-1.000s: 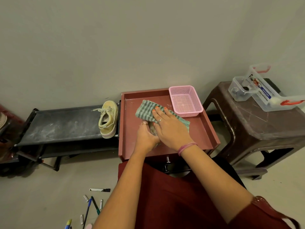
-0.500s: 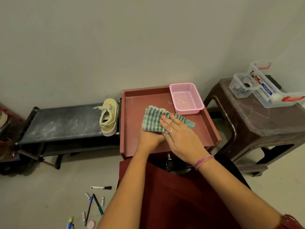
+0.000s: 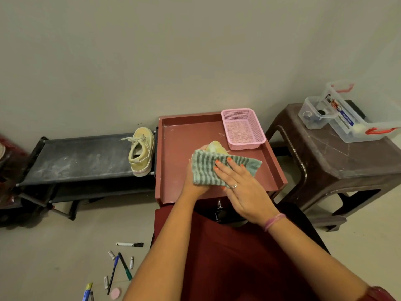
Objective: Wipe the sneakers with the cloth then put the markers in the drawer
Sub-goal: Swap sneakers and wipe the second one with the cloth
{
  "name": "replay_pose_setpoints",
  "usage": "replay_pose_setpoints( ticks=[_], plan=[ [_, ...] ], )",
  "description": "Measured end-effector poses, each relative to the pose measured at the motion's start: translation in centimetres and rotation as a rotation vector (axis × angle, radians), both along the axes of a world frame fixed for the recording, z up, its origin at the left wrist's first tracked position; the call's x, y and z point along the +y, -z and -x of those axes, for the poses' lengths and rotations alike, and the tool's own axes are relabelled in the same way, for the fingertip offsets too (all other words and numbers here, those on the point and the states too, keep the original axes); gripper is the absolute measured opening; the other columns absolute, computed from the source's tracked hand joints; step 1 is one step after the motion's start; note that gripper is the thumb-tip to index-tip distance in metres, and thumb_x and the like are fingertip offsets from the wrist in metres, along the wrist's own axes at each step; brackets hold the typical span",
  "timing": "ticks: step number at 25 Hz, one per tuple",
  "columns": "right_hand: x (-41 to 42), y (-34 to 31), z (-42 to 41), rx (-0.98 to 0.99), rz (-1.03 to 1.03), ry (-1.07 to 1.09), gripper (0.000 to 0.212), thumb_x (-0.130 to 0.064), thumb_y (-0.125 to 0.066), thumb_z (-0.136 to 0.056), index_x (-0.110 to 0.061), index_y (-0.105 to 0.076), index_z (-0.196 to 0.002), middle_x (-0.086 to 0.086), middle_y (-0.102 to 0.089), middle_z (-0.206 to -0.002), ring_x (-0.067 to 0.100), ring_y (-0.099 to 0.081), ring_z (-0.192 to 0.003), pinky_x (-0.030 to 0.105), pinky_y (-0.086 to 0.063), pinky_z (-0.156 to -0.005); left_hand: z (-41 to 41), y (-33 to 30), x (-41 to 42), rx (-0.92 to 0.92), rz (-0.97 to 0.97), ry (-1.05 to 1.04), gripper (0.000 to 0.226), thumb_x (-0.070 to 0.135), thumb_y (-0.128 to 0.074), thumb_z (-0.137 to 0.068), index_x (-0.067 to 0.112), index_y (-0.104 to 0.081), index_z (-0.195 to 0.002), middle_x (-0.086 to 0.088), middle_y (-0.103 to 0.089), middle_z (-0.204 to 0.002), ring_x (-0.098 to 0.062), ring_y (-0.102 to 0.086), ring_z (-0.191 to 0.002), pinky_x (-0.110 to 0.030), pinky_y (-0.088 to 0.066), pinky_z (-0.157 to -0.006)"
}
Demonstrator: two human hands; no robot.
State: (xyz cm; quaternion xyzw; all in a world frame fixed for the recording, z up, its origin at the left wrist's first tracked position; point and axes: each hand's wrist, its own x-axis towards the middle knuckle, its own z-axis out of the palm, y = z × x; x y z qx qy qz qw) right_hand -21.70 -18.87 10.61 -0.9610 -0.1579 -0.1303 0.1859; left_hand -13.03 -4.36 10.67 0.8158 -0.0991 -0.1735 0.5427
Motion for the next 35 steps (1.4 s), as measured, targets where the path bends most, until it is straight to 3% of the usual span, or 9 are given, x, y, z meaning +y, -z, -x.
replay_pose_setpoints(
  ticks=[2,8,13,18,22,24,29,30,35],
  plan=[
    [-0.2,0.4,-0.7,-0.033,-0.145,0.047,0.048,-0.027,-0.032,-0.098,-0.018,-0.035,-0.145,-0.008,-0.028,-0.153,0.011,-0.011,-0.146,0.032,-0.013,-0.119,0.1,-0.6,-0.6,-0.092,0.055,-0.103,0.031,0.001,-0.071,-0.078,0.027,-0.056,-0.08,0.013,-0.058,-0.077,0.011,-0.057,-0.068,-0.006,-0.044,-0.064],
    [1.9,0.1,-1.9,0.101,-0.96,0.398,0.044,-0.027,-0.036,-0.099,-0.016,-0.044,-0.141,-0.004,-0.044,-0.145,0.007,-0.034,-0.137,0.039,-0.027,-0.116,0.9,-0.4,-1.4,-0.143,0.121,-0.123,0.085,0.034,-0.09,-0.045,0.038,-0.048,-0.119,0.01,-0.057,-0.122,-0.005,-0.057,-0.11,-0.023,-0.05,-0.091],
    [1.5,1.7,0.5,-0.107,-0.306,0.172,0.048,-0.026,-0.034,-0.098,-0.014,-0.036,-0.145,-0.004,-0.029,-0.153,0.013,-0.013,-0.146,0.03,-0.014,-0.12,1.2,-0.5,-1.2,-0.116,0.181,-0.123,0.067,0.024,-0.09,-0.048,0.044,-0.056,-0.102,0.006,-0.063,-0.112,-0.007,-0.062,-0.104,-0.037,-0.051,-0.096],
    [-0.2,0.6,-0.9,0.136,-0.931,0.358,0.036,-0.026,-0.04,-0.099,-0.02,-0.052,-0.133,-0.008,-0.055,-0.134,0.005,-0.045,-0.129,0.042,-0.035,-0.111,2.1,0.2,-2.0,-0.2,0.077,-0.097,0.087,0.04,-0.09,-0.043,0.06,-0.042,-0.112,0.017,-0.053,-0.125,-0.008,-0.053,-0.118,-0.028,-0.047,-0.097],
    [0.6,0.9,0.5,-0.068,-0.054,0.117,0.049,-0.032,-0.032,-0.098,-0.021,-0.034,-0.145,-0.009,-0.029,-0.153,0.014,-0.014,-0.146,0.036,-0.011,-0.119,1.6,1.0,-1.2,-0.064,0.157,-0.086,0.05,0.0,-0.077,-0.073,0.037,-0.052,-0.096,0.015,-0.06,-0.098,0.018,-0.058,-0.086,-0.021,-0.044,-0.083],
    [0.3,0.9,-0.1,-0.11,0.039,0.081,0.048,-0.031,-0.031,-0.097,-0.021,-0.037,-0.144,-0.009,-0.032,-0.152,0.014,-0.016,-0.145,0.033,-0.012,-0.118,1.6,0.6,-1.3,-0.059,0.166,-0.102,0.045,-0.006,-0.071,-0.077,0.032,-0.055,-0.094,0.016,-0.06,-0.092,0.02,-0.058,-0.078,-0.015,-0.043,-0.078],
    [0.3,-0.7,-4.0,0.351,-1.122,0.391,0.028,-0.027,-0.038,-0.1,-0.024,-0.062,-0.114,0.0,-0.065,-0.115,0.015,-0.06,-0.104,0.022,-0.047,-0.085,1.7,0.2,-1.3,-0.105,0.188,-0.115,0.089,0.022,-0.093,-0.047,0.033,-0.048,-0.123,0.005,-0.058,-0.124,-0.004,-0.059,-0.109,-0.019,-0.05,-0.088],
    [0.5,-1.1,-4.1,0.389,-1.191,0.427,0.026,-0.025,-0.039,-0.1,-0.022,-0.063,-0.111,0.0,-0.066,-0.111,0.018,-0.06,-0.106,0.023,-0.048,-0.086,1.7,0.1,-1.2,-0.119,0.163,-0.106,0.092,0.022,-0.094,-0.047,0.033,-0.047,-0.124,0.005,-0.056,-0.125,-0.003,-0.057,-0.111,-0.017,-0.049,-0.088],
    [3.1,-0.2,-0.6,0.046,-0.254,0.182,0.044,-0.029,-0.035,-0.099,-0.027,-0.038,-0.143,-0.018,-0.03,-0.15,0.002,-0.009,-0.144,0.025,-0.002,-0.118,1.4,0.4,0.0,-0.089,0.2,-0.113,0.053,-0.013,-0.071,-0.073,0.014,-0.053,-0.116,0.009,-0.062,-0.105,0.013,-0.06,-0.085,-0.011,-0.045,-0.076]
  ],
)
